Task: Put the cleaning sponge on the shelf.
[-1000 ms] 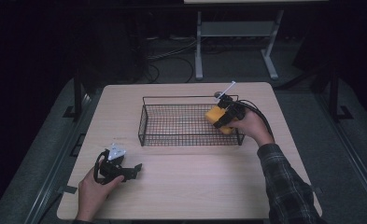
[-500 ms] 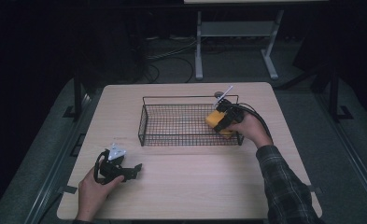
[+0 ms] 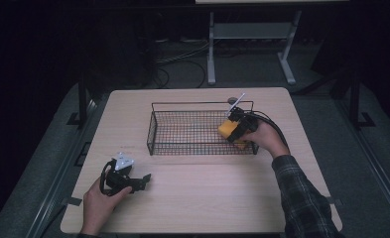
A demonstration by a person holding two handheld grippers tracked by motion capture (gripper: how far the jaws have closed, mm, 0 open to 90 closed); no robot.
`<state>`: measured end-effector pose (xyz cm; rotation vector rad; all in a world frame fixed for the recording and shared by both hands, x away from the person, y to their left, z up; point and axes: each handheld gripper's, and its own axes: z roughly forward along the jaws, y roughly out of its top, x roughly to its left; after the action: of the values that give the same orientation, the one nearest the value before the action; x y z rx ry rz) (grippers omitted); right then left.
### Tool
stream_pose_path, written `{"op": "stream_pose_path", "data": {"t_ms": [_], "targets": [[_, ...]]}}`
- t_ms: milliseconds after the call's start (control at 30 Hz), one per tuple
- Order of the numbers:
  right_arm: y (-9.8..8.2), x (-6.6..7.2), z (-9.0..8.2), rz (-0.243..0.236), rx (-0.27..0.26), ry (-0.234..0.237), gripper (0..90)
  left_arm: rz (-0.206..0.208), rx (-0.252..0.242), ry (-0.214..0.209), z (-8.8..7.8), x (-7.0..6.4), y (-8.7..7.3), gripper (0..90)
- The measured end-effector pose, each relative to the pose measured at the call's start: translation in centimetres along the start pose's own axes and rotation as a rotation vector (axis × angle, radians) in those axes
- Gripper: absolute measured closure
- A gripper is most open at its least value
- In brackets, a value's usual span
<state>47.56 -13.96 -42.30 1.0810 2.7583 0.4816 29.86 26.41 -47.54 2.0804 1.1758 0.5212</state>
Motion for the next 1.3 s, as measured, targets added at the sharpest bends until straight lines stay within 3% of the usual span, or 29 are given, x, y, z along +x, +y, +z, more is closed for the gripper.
{"op": "stream_pose_path", "data": {"t_ms": [567,933,1000,1133,1300], "targets": [[0.0,-0.1,-0.3,0.013,-0.014,-0.002,18.6,0.001,0.000,0.000,0.0,0.0,0.0,12.6],[-0.6,-0.1,-3.8,0.057,-0.109,0.009,13.6,0.001,0.000,0.000,0.0,0.0,0.0,12.6],[-1.0,-0.1,-4.7,0.060,-0.138,-0.005,12.8,0.001,0.000,0.000,0.0,0.0,0.0,12.6],[-2.3,-0.1,-6.0,0.064,-0.177,-0.008,2.9,0.001,0.000,0.000,0.0,0.0,0.0,12.6],[-3.6,0.0,-6.7,0.072,-0.209,-0.005,1.1,0.001,0.000,0.000,0.0,0.0,0.0,12.7]]}}
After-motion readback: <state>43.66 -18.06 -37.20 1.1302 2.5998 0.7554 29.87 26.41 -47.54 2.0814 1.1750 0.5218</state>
